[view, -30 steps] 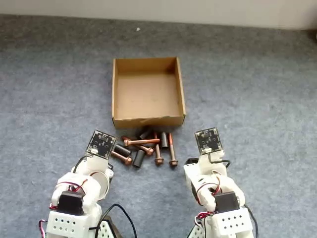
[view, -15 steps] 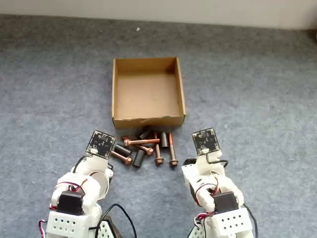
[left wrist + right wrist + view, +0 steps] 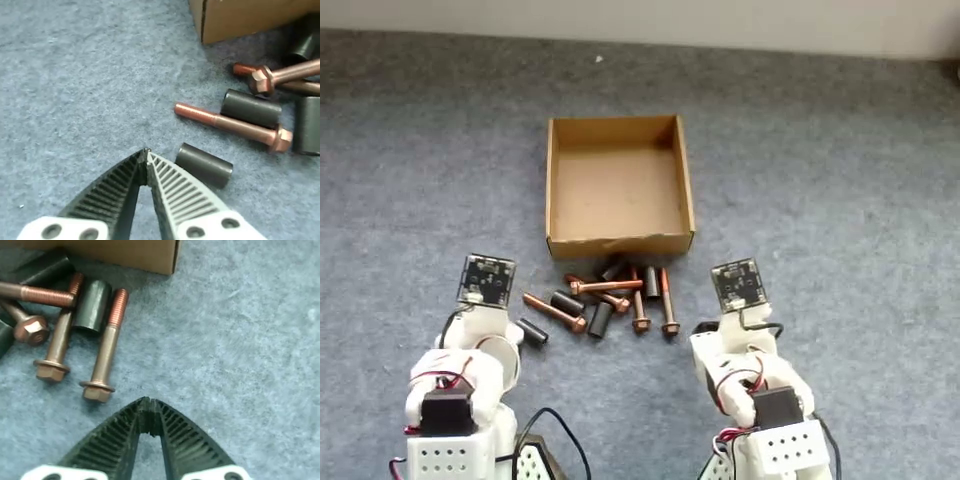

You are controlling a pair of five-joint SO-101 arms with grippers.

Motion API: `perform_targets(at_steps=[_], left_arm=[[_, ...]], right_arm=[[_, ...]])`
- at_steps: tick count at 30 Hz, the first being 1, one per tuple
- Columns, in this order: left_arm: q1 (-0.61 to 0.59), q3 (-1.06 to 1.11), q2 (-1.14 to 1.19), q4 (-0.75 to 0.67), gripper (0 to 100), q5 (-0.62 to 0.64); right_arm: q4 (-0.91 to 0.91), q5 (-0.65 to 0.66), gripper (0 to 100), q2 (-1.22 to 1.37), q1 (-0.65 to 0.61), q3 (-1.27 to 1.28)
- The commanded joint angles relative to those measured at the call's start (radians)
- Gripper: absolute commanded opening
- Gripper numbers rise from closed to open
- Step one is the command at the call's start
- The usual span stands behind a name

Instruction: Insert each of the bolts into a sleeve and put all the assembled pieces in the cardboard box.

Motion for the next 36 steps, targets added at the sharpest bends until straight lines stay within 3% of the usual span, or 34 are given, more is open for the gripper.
perform_targets(at_steps=[1, 5, 11, 18, 28, 32, 36], left_arm=[[-0.064, -0.056, -0.007, -0.023, 1, -0.041], [-0.139, -0.062, -0.007, -0.020, 1, -0.135], [-0.159, -0.059, -0.005, -0.020, 1, -0.135], [-0.159, -0.061, -0.005, -0.018, 1, -0.137], [-0.159, -0.054, -0.005, -0.021, 1, -0.138], [-0.159, -0.054, -0.005, -0.021, 1, -0.138], [-0.159, -0.054, -0.005, -0.021, 1, -0.138]], right_arm=[[-0.079, 0.069, 1.3, -0.010, 0.054, 0.116], [-0.079, 0.193, 1.3, -0.010, 0.133, 0.027], [0.097, 0.169, 4.9, -0.001, 0.157, -0.243], [0.341, 0.146, 5.0, 0.070, -0.025, -0.607], [0.360, -0.091, 7.7, 0.727, -0.288, -0.969], [0.358, -0.161, 14.7, 0.989, -0.312, -1.109], [0.321, -0.166, 14.9, 1.207, -0.329, -1.228]])
